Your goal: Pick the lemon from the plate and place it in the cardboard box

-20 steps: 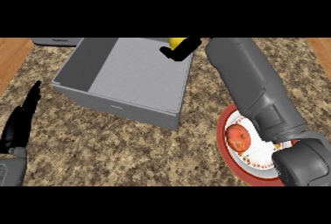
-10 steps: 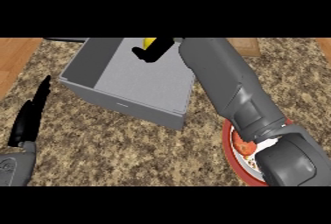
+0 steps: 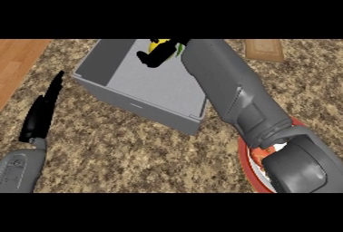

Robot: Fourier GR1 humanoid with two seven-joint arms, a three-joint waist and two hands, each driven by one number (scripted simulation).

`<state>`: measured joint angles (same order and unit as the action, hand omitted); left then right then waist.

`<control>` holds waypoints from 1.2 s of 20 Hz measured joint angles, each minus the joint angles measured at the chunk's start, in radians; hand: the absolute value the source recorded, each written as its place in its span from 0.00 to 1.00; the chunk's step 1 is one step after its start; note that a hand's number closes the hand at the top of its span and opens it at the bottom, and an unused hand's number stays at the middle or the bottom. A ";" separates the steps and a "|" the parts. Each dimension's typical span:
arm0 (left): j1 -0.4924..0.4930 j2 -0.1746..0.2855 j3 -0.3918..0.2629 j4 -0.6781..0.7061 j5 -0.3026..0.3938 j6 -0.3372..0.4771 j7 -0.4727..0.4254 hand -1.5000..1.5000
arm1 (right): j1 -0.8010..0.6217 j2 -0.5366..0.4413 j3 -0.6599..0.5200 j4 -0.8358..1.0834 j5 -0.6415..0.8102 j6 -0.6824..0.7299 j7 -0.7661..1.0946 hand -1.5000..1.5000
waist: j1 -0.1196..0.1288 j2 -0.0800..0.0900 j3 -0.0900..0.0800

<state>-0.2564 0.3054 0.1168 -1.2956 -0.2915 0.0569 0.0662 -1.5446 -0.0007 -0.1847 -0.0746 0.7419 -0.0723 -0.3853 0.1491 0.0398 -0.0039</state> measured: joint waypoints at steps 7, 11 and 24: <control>-0.023 -0.014 -0.019 0.011 -0.011 0.000 -0.008 0.50 | 0.019 0.000 -0.023 0.060 -0.040 0.006 0.077 0.00 | 0.037 0.010 0.000; -0.038 -0.016 -0.024 0.014 -0.015 -0.002 -0.001 0.50 | 0.026 0.001 -0.042 0.066 -0.063 0.008 0.059 0.00 | 0.044 0.013 0.001; -0.018 -0.014 -0.009 0.010 -0.011 0.005 0.002 0.50 | 0.055 0.001 -0.209 -0.003 -0.246 -0.051 -0.083 0.00 | 0.007 0.007 0.003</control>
<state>-0.2742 0.2911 0.1076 -1.2857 -0.3024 0.0617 0.0685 -1.4896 -0.0002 -0.3934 -0.0776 0.4962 -0.1229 -0.4686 0.1556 0.0472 -0.0007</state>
